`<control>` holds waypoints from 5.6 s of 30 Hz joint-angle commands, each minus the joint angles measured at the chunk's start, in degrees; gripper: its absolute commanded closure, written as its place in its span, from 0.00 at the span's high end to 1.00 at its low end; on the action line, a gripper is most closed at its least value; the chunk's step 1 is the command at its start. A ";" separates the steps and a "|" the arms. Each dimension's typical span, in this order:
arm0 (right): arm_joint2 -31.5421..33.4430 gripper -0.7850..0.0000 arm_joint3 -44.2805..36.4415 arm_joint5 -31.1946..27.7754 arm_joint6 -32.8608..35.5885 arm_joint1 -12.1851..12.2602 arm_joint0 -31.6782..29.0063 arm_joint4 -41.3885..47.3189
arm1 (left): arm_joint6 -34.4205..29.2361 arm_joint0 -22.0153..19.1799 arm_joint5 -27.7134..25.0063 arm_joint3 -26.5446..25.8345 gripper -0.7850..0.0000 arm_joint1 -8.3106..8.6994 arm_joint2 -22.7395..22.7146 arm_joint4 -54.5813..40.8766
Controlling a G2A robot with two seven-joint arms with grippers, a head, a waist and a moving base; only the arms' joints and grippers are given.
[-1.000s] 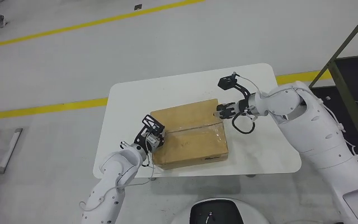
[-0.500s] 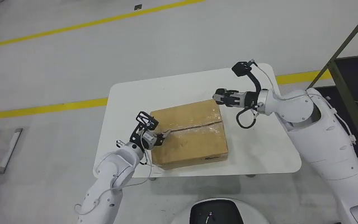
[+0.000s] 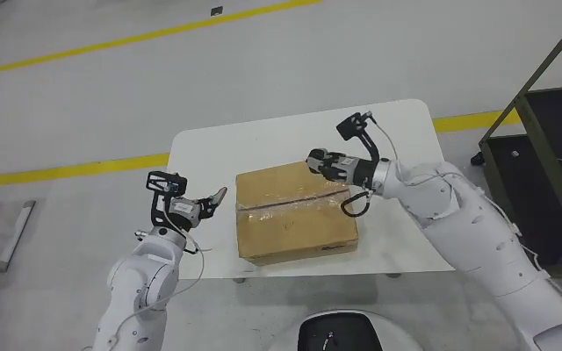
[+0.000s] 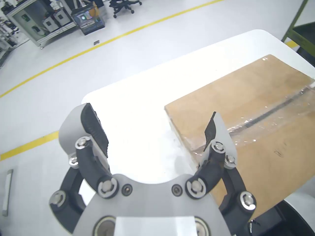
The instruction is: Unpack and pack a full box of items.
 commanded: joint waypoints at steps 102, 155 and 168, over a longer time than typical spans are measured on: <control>5.80 0.00 -8.73 10.05 -23.00 -3.60 -24.38 -41.87 | -0.23 1.53 1.04 -0.27 1.00 0.11 -2.55 0.07; -5.57 0.00 -0.64 2.44 -23.68 -8.99 -15.38 -43.96 | -0.23 1.53 1.04 -0.27 1.00 0.11 -2.55 0.07; 7.54 0.00 -9.26 5.34 -21.53 -6.07 -25.99 -44.34 | -0.23 1.53 1.04 -0.27 1.00 0.11 -2.55 0.07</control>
